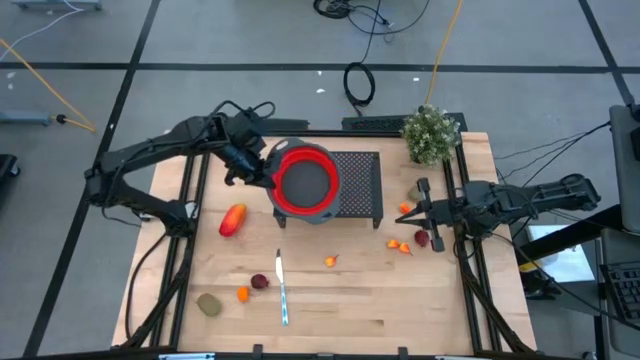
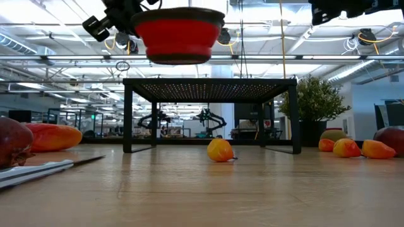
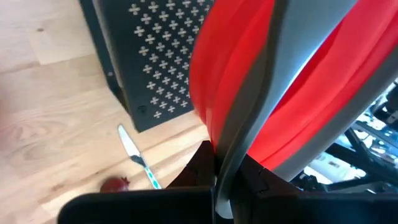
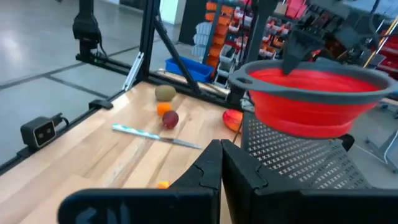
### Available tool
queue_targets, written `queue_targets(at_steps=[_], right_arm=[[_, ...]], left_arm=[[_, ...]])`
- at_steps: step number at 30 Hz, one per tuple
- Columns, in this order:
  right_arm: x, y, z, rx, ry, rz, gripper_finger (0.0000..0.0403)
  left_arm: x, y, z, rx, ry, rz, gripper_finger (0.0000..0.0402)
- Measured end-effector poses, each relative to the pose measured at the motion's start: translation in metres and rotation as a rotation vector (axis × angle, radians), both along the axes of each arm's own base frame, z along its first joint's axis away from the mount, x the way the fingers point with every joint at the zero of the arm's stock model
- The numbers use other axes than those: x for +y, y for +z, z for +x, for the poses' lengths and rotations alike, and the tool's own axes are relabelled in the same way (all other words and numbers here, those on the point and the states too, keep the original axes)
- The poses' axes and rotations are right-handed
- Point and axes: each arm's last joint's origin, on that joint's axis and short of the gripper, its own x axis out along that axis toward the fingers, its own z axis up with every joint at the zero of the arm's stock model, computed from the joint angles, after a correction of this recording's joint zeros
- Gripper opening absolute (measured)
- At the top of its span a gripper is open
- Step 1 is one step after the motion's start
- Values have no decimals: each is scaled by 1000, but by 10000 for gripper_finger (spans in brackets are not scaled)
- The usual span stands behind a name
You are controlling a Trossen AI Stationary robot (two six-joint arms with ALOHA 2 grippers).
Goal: Pick & Place Fruit
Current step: Put the strainer on the shelf
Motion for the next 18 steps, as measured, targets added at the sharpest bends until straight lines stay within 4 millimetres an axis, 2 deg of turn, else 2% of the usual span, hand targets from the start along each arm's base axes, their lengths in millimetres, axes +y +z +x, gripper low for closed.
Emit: queue_targets(at_steps=[6,10,18], right_arm=[[-2,-10,-14,-41,-3,26,0],[-3,-24,-21,-45,0,70,0],[-1,-46,-31,-43,141,110,0]], left_arm=[[6,-5,6,2,8,-8,5],[12,-6,5,6,28,-19,5],[24,-6,1,11,104,-39,5]])
